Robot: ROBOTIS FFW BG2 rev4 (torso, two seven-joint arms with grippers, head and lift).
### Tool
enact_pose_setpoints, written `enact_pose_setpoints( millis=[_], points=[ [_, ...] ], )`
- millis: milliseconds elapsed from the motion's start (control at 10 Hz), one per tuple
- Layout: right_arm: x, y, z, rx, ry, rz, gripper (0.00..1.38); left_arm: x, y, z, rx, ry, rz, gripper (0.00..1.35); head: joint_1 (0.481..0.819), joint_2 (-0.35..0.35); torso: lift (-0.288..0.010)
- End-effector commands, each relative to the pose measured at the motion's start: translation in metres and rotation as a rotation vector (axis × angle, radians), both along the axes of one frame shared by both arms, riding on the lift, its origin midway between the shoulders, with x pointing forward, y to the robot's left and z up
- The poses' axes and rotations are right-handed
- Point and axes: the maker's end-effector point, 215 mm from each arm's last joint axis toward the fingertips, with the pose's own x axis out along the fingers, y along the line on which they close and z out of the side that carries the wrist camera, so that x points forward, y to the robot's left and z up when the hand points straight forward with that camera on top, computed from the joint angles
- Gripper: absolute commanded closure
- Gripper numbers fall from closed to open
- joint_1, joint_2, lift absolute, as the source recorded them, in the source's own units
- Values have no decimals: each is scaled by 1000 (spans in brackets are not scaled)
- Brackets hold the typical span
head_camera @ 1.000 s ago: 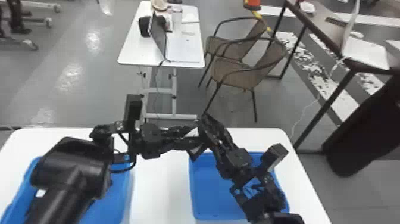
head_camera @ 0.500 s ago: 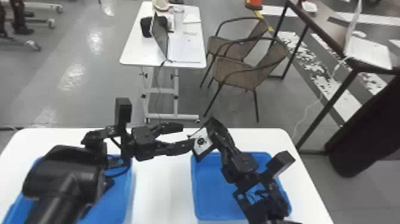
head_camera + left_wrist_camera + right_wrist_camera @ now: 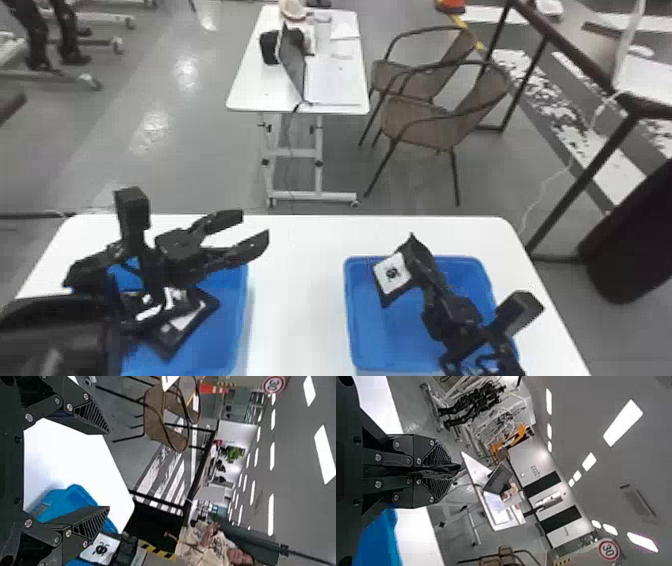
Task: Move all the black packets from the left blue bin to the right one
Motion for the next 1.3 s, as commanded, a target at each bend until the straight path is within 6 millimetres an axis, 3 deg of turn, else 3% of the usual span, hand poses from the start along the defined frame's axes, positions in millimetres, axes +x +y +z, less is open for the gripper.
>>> enact_pose_setpoints(
  millis=[0,200,300,400,500,600,700,900,1200],
  points=[
    [-7,-19,-31,7,65,-39,1283,-7,39,-2,12,-5,90,392,695,-67,0],
    [-5,-33,-52,13,115,-76,1280,-17,62,-3,-11,-16,172,346,695,-39,0],
    [-7,-41,-62,8,138,-96,1220,-21,65,-3,-18,-15,190,44,695,-32,0],
    [-10,-50,-71,10,161,-124,1115,-28,68,-9,-28,0,199,-2,695,-30,0],
    [-12,-54,-72,4,163,-129,768,-32,70,-10,-24,1,200,-2,695,-35,0],
    [-12,-59,-68,-20,157,-143,335,-34,78,-9,-15,-7,212,32,695,-41,0],
    [-14,-67,-63,-48,153,-177,61,-37,88,-13,-15,10,238,91,695,-43,0],
    [-17,-74,-32,-48,73,-223,150,-46,122,-22,55,25,324,114,695,-39,0],
    [-21,-72,23,-21,-31,-228,174,-66,177,-63,206,141,404,121,695,23,0]
  ],
)
